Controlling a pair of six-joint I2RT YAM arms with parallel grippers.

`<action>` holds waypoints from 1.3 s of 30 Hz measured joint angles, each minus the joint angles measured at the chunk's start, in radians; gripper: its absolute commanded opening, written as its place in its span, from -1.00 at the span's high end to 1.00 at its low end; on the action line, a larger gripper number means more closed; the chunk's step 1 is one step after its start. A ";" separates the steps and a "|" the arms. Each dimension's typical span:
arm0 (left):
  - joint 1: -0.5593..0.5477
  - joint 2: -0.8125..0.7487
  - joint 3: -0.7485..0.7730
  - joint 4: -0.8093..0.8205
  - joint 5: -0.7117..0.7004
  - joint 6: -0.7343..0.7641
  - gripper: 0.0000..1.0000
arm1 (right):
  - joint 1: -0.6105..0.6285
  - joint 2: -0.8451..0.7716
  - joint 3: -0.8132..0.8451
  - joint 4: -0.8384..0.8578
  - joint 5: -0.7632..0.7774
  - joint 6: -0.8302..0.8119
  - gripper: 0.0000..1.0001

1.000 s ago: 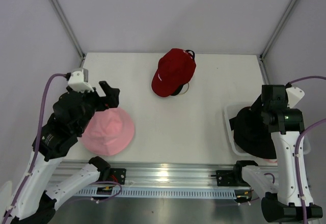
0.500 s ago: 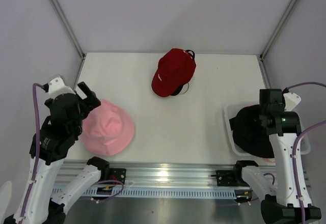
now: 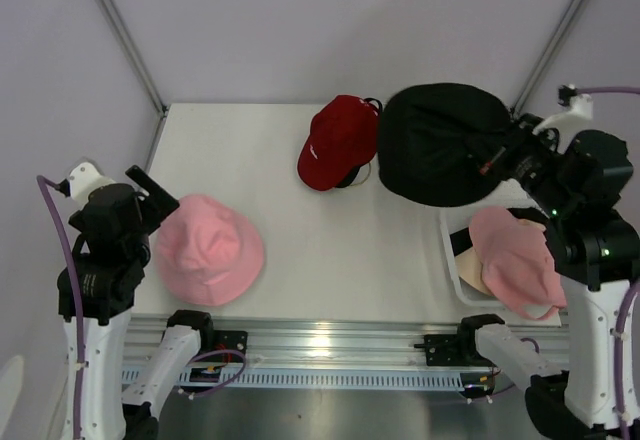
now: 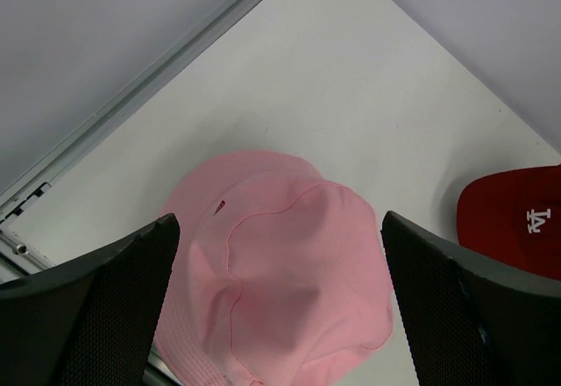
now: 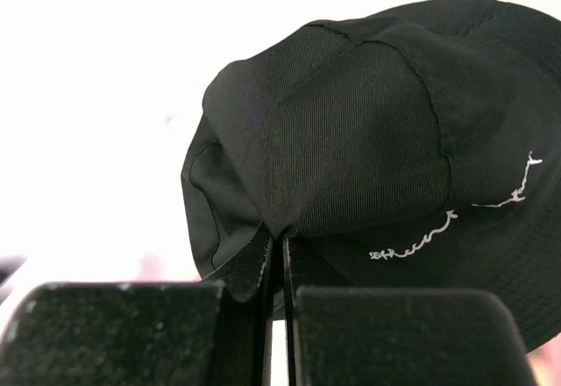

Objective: Stack the hats

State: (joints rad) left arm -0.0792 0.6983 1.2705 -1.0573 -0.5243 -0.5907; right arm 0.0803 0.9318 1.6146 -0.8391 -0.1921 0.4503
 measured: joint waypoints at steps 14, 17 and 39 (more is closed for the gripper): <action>0.150 0.008 0.063 0.014 -0.023 0.054 -0.99 | 0.795 0.726 0.314 0.232 -0.132 -0.143 1.00; 0.180 0.001 0.050 0.013 -0.001 0.054 -0.99 | 0.846 0.835 0.431 0.227 -0.192 -0.168 1.00; 0.192 -0.073 0.095 -0.009 -0.043 0.079 -0.99 | 0.925 1.127 0.698 0.352 -0.481 -0.094 1.00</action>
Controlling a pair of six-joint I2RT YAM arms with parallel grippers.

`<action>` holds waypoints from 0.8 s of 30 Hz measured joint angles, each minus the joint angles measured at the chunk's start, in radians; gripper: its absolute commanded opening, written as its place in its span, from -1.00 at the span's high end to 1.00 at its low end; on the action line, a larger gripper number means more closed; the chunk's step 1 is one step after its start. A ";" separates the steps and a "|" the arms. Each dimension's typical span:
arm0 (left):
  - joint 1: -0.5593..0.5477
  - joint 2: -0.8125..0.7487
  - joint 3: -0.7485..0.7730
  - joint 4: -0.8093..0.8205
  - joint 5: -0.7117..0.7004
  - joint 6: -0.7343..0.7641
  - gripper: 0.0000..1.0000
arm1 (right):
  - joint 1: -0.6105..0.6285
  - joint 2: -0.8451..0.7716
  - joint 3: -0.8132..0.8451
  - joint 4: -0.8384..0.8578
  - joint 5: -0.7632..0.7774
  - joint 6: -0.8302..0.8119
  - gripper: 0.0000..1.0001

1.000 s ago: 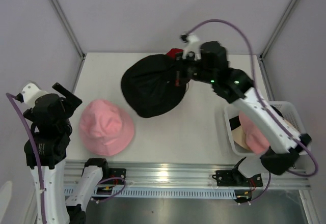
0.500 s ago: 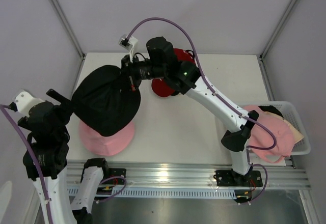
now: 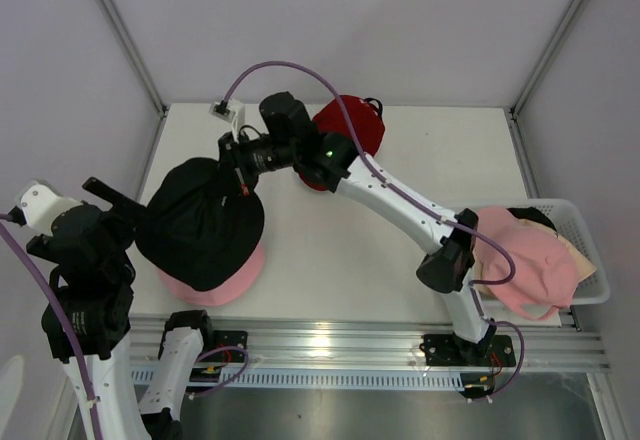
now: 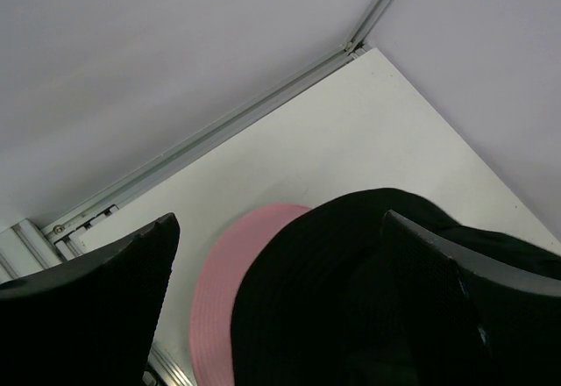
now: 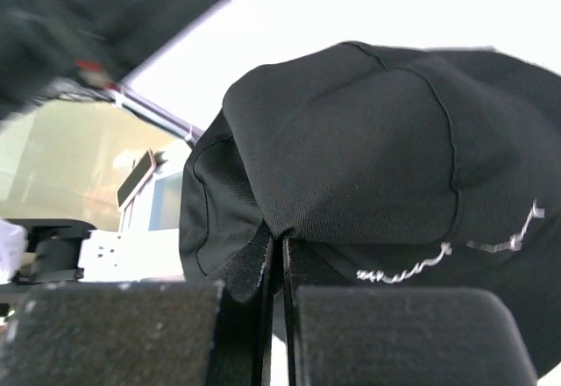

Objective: Stack the hats

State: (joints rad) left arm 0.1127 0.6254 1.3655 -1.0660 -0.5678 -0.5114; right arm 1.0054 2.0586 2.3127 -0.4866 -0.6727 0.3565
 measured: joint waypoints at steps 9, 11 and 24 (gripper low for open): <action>0.000 0.000 -0.010 0.002 0.011 0.000 -0.99 | 0.030 0.091 -0.056 -0.031 0.031 -0.006 0.11; 0.001 0.003 -0.018 0.002 0.042 0.000 -0.99 | 0.035 0.092 -0.050 -0.053 0.053 -0.031 -0.39; 0.082 0.099 -0.178 0.025 0.324 -0.078 -0.99 | -0.097 -0.197 -0.265 -0.084 0.202 -0.099 -0.91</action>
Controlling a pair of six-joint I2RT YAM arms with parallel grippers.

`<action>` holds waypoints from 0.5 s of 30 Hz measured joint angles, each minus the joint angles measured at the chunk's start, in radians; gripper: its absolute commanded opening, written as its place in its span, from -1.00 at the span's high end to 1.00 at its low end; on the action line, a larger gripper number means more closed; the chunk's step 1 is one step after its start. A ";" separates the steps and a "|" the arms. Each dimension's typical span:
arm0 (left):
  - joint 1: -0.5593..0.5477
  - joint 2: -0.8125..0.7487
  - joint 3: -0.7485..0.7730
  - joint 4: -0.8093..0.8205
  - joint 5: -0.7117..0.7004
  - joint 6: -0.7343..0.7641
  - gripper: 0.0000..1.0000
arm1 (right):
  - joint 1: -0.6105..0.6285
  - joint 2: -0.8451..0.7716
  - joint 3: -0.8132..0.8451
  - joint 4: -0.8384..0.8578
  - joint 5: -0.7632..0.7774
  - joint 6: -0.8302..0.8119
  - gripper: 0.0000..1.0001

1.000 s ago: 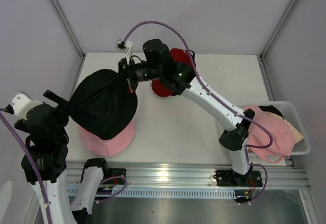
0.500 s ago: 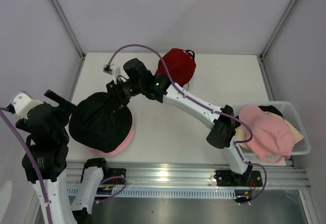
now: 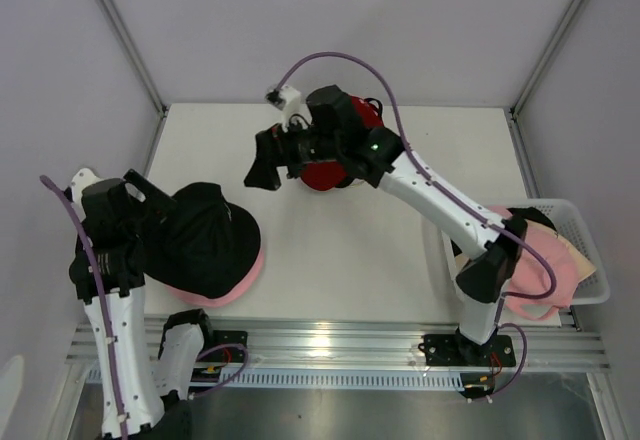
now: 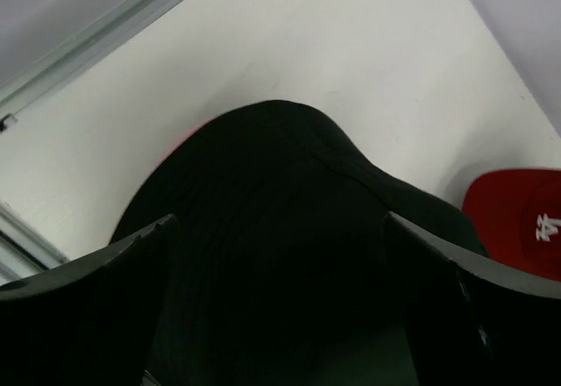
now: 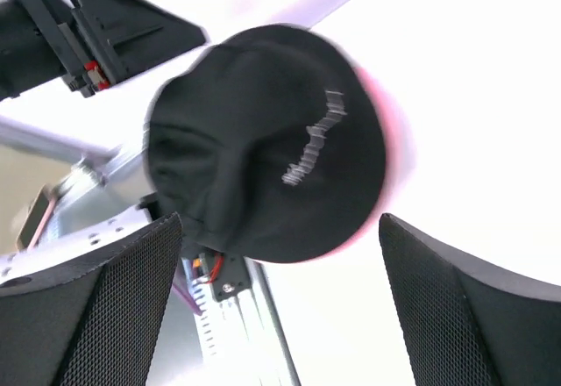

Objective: Stack the hats

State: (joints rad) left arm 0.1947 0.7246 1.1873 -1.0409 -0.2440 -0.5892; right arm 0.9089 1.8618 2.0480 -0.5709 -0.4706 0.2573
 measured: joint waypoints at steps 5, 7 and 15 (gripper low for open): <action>0.274 0.029 -0.070 0.018 0.136 -0.049 -0.99 | -0.084 -0.121 -0.205 0.121 0.053 0.074 -0.89; 0.339 0.032 -0.076 0.024 0.172 -0.058 -0.99 | -0.103 -0.123 -0.277 0.187 0.072 0.124 -0.89; 0.428 0.025 -0.163 0.087 0.245 -0.094 -0.85 | -0.078 0.001 -0.394 0.351 0.112 0.261 -0.90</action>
State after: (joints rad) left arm 0.6231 0.7498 1.0245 -0.9543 0.0006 -0.6834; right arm 0.8307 1.8629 1.6539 -0.2199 -0.3584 0.5179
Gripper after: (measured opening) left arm 0.940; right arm 0.948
